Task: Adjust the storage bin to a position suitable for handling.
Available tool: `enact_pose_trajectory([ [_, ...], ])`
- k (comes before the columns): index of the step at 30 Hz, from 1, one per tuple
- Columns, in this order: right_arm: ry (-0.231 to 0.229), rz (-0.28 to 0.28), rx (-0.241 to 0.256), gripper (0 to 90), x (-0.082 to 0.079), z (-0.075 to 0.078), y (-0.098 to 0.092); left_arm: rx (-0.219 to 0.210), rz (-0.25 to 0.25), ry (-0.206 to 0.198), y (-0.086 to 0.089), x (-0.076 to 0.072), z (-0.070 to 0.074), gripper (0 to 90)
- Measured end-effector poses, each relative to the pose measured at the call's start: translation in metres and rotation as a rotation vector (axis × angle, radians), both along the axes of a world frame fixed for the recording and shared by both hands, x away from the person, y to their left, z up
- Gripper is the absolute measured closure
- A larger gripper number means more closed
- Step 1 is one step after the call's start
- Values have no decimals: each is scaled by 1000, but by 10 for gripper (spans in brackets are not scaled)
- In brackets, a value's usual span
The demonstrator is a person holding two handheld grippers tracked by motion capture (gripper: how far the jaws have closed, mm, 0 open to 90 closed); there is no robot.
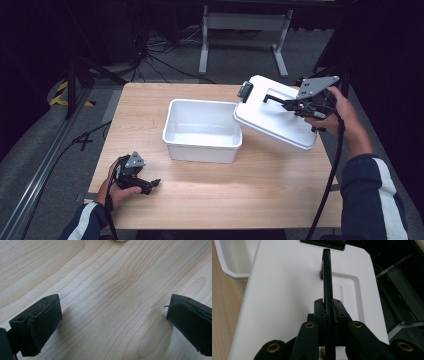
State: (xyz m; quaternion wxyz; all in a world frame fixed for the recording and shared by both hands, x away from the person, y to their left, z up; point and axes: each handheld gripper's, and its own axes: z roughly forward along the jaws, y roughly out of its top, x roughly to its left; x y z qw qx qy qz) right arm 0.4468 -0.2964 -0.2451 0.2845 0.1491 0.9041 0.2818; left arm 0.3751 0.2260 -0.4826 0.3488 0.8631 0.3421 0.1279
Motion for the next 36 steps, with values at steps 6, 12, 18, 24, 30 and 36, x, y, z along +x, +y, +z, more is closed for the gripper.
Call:
enact_pose_trajectory([
  [6, 4, -43, 21, 843, -3, -5, -26, 0, 0, 0, 0, 0, 0, 5],
  [12, 23, -74, 11, 842, -3, -16, -38, -1, 0, 0, 0, 0, 0, 5],
  [18, 56, -100, 7, 843, 0, -35, -47, 0, 0, 0, 0, 0, 0, 5],
  [24, 92, -107, -16, 843, 9, -57, -46, -1, 0, 0, 0, 0, 0, 5],
  [30, 131, -102, -32, 843, 18, -77, -40, -2, 0, 3, 0, 0, 0, 5],
  [36, 156, -100, -29, 842, 25, -91, -37, -2, 0, 3, 0, 0, 0, 5],
])
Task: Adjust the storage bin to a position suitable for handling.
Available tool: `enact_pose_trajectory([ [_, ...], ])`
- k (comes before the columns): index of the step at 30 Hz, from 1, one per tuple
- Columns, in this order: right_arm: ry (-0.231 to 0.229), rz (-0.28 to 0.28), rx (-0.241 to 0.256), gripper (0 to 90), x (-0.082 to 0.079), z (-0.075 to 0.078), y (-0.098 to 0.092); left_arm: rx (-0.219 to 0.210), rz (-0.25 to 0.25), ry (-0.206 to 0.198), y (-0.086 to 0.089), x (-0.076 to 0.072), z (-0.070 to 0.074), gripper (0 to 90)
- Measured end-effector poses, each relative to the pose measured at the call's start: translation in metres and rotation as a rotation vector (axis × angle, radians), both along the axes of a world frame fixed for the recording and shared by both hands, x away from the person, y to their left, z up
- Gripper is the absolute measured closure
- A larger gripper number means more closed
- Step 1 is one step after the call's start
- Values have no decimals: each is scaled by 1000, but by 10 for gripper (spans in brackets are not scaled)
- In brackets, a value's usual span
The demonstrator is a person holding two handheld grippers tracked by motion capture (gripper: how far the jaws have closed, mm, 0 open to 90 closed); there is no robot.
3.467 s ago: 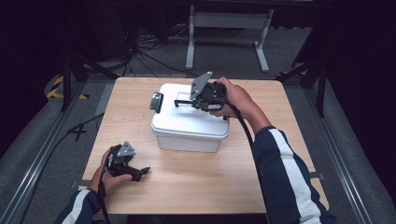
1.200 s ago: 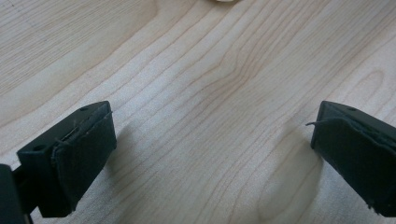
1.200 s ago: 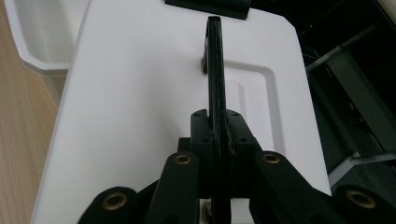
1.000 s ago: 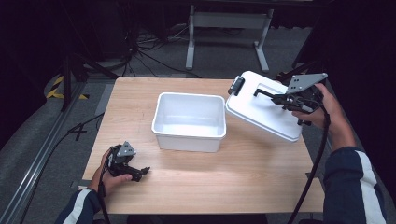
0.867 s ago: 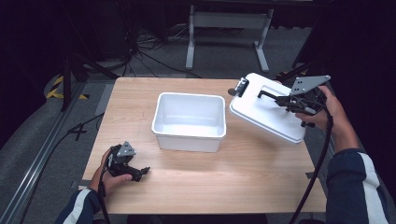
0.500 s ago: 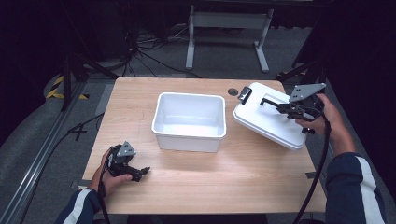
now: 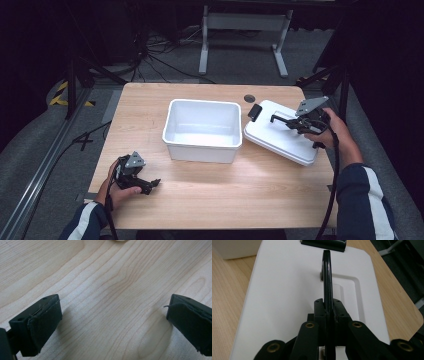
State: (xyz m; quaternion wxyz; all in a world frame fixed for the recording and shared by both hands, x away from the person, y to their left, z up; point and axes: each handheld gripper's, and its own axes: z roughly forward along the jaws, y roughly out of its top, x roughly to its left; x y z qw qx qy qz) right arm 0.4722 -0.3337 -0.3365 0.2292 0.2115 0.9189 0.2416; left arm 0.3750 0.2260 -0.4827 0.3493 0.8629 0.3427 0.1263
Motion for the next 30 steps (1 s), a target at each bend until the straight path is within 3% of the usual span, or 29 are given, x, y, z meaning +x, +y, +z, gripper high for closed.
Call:
enact_pose_trajectory([
  [5, 19, -6, -14, 842, 5, -8, 1, 1, 0, -2, 0, 0, 0, 5],
  [8, 37, -9, 5, 841, 10, -15, -1, 0, 0, 2, 0, 0, 0, 5],
  [17, 62, -64, -6, 814, 22, -36, -1, 0, -1, 2, 0, 0, 0, 5],
  [21, 55, -84, 33, 828, 22, -35, -5, -1, -1, 2, 0, 0, 0, 5],
  [30, 55, -83, 38, 823, 20, -34, -5, -2, 0, -1, 0, 0, 0, 5],
])
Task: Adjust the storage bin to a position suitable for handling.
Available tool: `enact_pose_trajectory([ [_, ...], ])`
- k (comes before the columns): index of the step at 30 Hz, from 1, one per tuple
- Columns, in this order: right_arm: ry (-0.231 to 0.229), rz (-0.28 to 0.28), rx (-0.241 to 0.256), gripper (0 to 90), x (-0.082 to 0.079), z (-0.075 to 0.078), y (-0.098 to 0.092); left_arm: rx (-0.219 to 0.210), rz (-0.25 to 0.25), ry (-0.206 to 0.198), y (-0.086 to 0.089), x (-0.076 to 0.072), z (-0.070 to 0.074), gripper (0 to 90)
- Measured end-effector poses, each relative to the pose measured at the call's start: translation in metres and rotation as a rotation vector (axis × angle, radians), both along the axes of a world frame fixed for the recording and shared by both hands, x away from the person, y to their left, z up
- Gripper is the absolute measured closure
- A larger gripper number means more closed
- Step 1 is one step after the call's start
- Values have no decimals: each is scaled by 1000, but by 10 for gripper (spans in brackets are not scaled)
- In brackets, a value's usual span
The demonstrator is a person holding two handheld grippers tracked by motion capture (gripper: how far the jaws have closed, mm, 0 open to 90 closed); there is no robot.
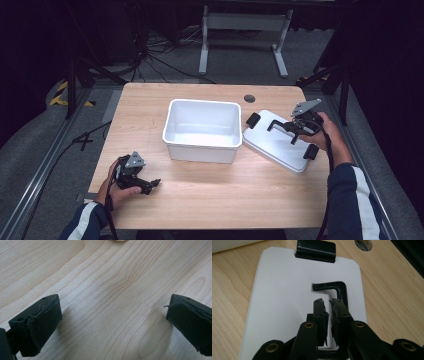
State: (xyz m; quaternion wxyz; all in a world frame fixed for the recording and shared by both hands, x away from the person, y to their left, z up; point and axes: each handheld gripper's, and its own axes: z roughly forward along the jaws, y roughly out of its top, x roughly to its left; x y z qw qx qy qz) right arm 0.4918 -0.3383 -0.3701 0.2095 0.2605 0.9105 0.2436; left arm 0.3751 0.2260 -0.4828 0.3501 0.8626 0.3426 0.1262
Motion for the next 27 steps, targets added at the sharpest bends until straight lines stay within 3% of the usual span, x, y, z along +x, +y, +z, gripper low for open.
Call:
enact_pose_trajectory([
  [14, -16, -2, 49, 787, -2, 5, 8, -1, -2, 2, 0, 0, 0, 5],
  [27, -25, -10, 140, 639, -21, 19, 10, -1, -5, 4, 0, 0, 0, 5],
])
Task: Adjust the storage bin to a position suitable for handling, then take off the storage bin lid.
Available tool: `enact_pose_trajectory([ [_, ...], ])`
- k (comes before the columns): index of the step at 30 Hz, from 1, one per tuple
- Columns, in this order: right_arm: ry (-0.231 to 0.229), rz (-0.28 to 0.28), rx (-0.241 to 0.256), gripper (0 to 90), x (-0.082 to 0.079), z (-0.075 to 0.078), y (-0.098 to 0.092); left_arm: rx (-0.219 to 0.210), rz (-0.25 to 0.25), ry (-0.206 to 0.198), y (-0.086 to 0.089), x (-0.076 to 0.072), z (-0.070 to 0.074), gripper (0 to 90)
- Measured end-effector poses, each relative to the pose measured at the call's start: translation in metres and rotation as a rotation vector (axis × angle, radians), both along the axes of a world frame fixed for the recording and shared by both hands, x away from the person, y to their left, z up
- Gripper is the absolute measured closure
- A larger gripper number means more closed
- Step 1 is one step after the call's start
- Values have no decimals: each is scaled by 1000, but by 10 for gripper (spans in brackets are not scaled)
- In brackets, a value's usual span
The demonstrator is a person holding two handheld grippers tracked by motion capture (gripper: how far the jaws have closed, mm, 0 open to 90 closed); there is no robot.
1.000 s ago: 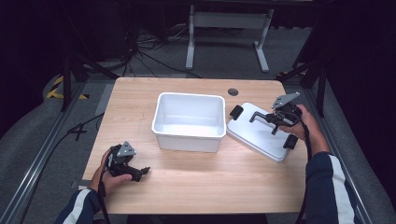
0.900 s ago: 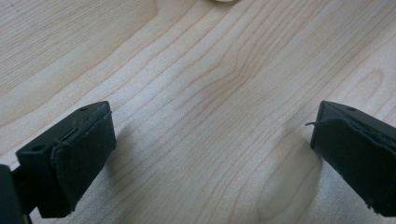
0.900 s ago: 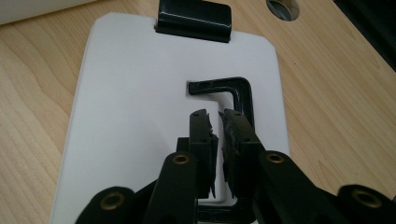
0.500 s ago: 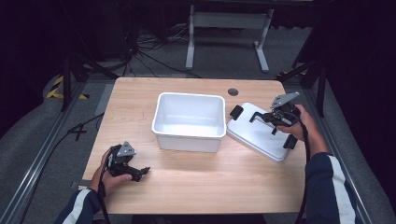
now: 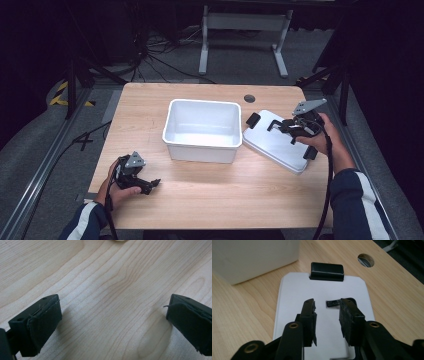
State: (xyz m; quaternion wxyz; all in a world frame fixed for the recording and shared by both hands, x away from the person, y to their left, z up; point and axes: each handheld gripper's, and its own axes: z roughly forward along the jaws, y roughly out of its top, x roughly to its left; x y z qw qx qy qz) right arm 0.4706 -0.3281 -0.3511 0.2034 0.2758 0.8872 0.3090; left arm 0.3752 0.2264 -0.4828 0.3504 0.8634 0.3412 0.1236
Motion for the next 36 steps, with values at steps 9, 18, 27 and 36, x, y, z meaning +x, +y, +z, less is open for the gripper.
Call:
enact_pose_trajectory([
  [9, -4, -26, 16, 558, -20, 5, -2, 5, -6, -1, 1, 0, 0, 7],
  [18, -26, -30, 15, 500, -40, 3, -8, 6, -8, -1, 1, 0, 0, 6],
  [27, -44, -40, 11, 453, -64, 0, -17, 7, -9, -2, 1, 0, 1, 6],
  [36, -63, -54, 14, 405, -83, -4, -27, 5, -8, 1, 1, 0, 0, 6],
])
